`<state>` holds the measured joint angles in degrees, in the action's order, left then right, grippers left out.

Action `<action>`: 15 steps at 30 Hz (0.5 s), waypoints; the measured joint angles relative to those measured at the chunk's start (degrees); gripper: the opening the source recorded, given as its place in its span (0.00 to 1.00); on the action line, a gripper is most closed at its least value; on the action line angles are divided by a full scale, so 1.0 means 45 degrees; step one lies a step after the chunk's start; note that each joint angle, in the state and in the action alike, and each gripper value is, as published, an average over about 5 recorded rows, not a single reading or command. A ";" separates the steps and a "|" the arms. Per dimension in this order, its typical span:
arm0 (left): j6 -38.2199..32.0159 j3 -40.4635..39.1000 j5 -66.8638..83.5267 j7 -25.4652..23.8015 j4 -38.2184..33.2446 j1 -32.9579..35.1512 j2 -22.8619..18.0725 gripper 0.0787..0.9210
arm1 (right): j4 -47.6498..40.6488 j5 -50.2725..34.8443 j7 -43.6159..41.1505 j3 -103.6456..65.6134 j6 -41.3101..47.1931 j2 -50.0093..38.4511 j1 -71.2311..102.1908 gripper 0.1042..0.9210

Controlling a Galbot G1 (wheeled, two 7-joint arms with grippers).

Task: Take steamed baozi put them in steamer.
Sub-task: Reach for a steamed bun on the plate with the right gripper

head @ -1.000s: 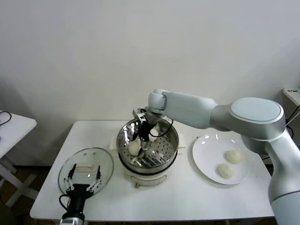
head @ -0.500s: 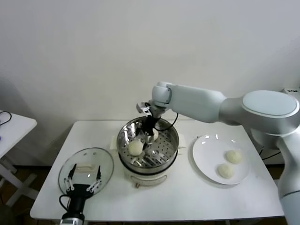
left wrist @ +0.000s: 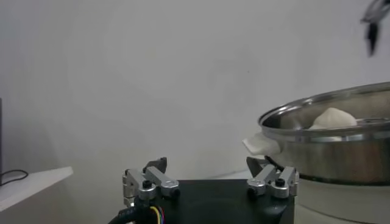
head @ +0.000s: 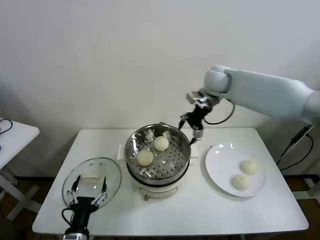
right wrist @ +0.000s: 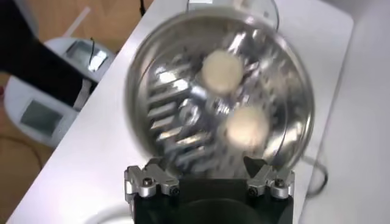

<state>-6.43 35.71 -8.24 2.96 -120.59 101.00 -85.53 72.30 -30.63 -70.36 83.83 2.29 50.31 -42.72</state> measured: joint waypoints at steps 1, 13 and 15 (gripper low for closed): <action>-0.0001 0.0005 0.0002 0.0001 -0.0023 0.0021 0.0000 0.88 | 0.0092 0.0279 -0.0064 -0.0085 -0.0084 -0.0386 0.0092 0.88; -0.0034 0.0017 -0.0105 -0.0008 -0.0317 0.0355 -0.0170 0.88 | -0.0115 0.3910 -0.0369 -0.2945 -0.0807 -0.3006 0.3586 0.88; -0.0040 0.0018 -0.0120 -0.0007 -0.0345 0.0409 -0.0214 0.88 | -0.0258 0.4409 -0.0372 -0.3448 -0.0861 -0.3146 0.4253 0.88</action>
<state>-6.61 35.79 -8.78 2.93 -122.15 102.84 -86.49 71.14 -10.80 -72.03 68.32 -1.59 36.15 -23.59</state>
